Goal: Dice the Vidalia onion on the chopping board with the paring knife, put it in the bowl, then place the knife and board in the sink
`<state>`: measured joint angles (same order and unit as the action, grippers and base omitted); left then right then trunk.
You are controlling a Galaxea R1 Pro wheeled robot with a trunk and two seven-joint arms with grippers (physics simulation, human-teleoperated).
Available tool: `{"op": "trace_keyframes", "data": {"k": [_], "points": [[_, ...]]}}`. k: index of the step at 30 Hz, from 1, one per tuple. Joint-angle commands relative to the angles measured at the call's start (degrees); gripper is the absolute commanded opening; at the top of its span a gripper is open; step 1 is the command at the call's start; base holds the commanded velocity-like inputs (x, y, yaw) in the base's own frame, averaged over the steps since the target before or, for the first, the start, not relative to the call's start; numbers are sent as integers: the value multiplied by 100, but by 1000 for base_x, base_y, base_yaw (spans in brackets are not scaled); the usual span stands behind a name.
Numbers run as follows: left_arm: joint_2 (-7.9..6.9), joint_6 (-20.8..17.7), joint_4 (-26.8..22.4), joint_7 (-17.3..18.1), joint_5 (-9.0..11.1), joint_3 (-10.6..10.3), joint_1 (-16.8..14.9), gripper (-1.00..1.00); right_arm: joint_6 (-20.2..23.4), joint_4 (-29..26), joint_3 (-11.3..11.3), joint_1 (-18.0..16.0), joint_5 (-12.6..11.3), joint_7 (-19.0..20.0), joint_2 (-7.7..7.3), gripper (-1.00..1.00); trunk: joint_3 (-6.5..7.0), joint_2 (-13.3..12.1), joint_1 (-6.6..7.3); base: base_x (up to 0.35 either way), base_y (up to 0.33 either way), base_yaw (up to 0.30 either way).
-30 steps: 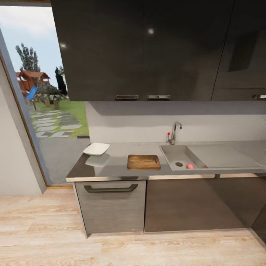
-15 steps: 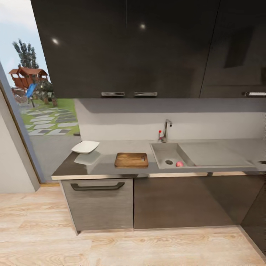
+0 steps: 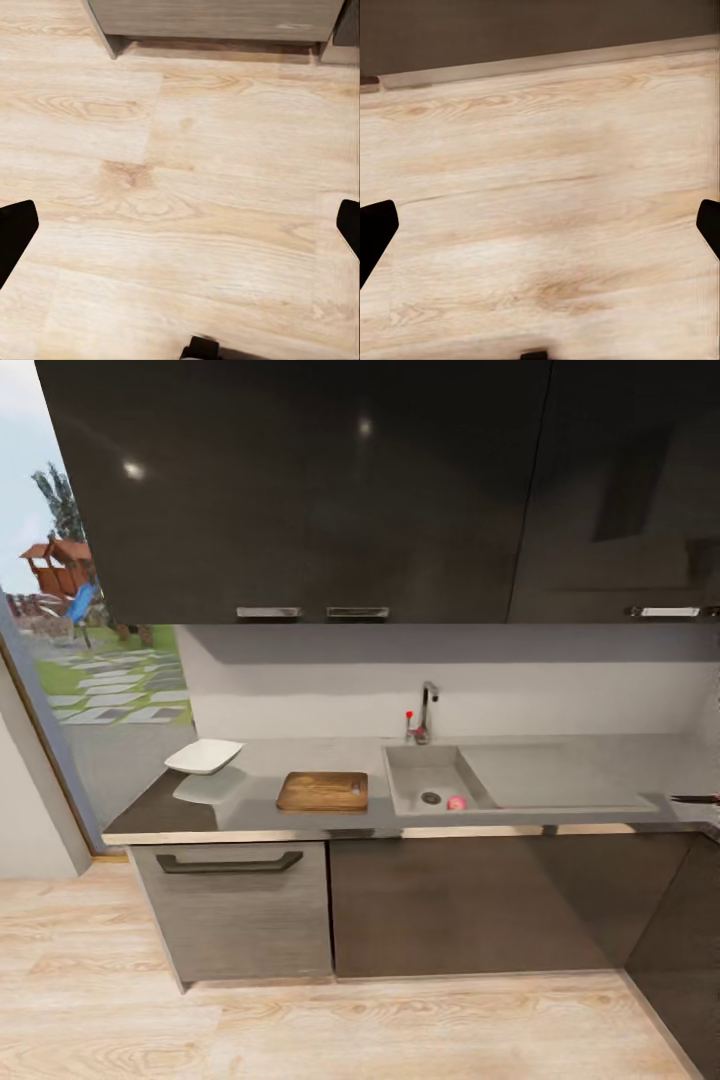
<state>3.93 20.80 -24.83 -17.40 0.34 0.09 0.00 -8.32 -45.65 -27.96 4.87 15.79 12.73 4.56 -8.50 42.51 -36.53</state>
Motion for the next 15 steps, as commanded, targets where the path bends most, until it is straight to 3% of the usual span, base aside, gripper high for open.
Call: {"op": "trace_keyframes", "data": {"k": [1,9,15], "points": [[2,12,-5,-18,4,0,0,100,-20,-2,-34,-3,56,41,8,100,-7,6,-2,0,-305,30],[1,12,-5,-18,2,0,0,100,-17,4,-34,-3,56,46,4,100,-7,6,-2,0,-305,184],[-4,12,-5,-18,2,0,0,100,-18,4,-34,-3,56,58,1,100,-7,6,-2,0,-305,58]]}}
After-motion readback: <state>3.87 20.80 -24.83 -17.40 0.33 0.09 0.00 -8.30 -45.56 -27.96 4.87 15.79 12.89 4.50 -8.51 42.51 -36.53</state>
